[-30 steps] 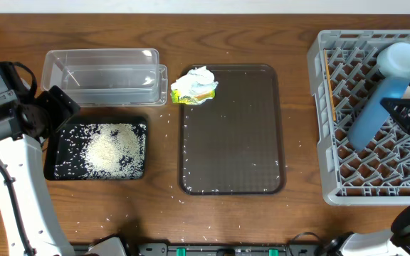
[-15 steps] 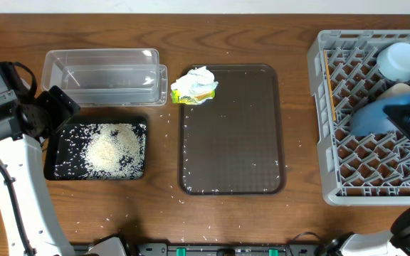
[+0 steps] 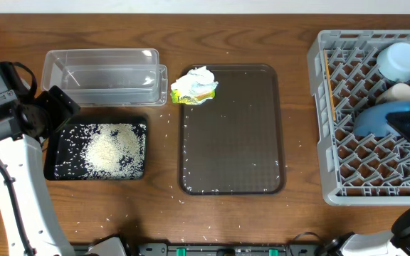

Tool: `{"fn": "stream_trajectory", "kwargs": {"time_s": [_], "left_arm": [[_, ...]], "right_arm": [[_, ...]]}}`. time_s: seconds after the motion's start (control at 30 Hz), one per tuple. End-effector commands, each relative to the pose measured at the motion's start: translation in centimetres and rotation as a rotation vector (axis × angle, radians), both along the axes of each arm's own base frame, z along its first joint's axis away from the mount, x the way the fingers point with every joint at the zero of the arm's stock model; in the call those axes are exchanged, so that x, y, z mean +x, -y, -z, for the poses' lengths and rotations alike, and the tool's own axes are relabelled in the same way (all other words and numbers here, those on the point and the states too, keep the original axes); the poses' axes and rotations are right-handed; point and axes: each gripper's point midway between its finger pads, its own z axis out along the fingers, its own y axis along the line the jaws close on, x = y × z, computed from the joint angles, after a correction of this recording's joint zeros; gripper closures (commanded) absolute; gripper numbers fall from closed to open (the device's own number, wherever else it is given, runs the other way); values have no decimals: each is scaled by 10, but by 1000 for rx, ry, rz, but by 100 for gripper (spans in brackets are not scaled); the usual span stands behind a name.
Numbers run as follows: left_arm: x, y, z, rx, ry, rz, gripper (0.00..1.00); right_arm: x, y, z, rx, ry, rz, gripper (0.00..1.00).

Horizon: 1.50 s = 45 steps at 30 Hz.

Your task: Sort waste into correct bins and load items into the dishwasher rack

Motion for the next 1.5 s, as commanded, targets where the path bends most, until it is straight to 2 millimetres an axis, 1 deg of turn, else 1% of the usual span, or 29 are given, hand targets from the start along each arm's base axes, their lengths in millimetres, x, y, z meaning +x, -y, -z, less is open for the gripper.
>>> {"fn": "stream_trajectory", "kwargs": {"time_s": [0.0,0.07,0.23,0.27,0.4,0.43,0.53,0.6,0.7,0.77,0.8,0.83,0.93,1.0,1.07,1.17,1.23,1.4,1.47], "left_arm": [[0,-2,-4,2,9,-17,10],[0,-2,-4,2,9,-17,10],[0,-2,-4,2,9,-17,10],[0,-2,-4,2,9,-17,10],[0,-2,-4,2,9,-17,10],[0,-2,-4,2,9,-17,10],[0,-2,-4,2,9,-17,10],[0,-2,-4,2,9,-17,10],[0,-2,-4,2,9,-17,10],[0,-2,-4,2,9,-17,10],[0,-2,-4,2,9,-17,10],[0,-2,-4,2,9,-17,10],[0,-2,-4,2,9,-17,10],[0,-2,-4,2,9,-17,10],[0,-2,-4,2,9,-17,10],[0,-2,-4,2,9,-17,10],[0,-2,-4,2,9,-17,10],[0,-2,-4,2,9,-17,10],[0,-2,-4,2,9,-17,10]], "right_arm": [[-10,7,2,-66,-46,8,83],[-12,5,-4,-85,-34,9,76],[-19,2,-21,-165,-2,31,45],[-22,3,-24,-189,-11,46,42],[-31,4,-33,-264,-22,88,32],[-32,2,-38,-275,-9,93,32],[-36,-2,-48,-299,16,106,37],[-36,-3,-56,-317,45,122,46],[-28,-5,-73,-326,149,128,69],[-18,-7,-87,-314,233,125,90],[-12,-5,-92,-322,274,125,96],[-5,0,-96,-341,300,134,99],[16,20,-98,-412,313,196,99],[28,34,-93,-477,288,241,99],[38,43,-85,-525,249,274,99],[48,46,-72,-563,197,280,99],[55,47,-59,-584,155,268,99],[60,49,-28,-609,43,248,99],[60,46,-20,-595,16,236,99]]}}
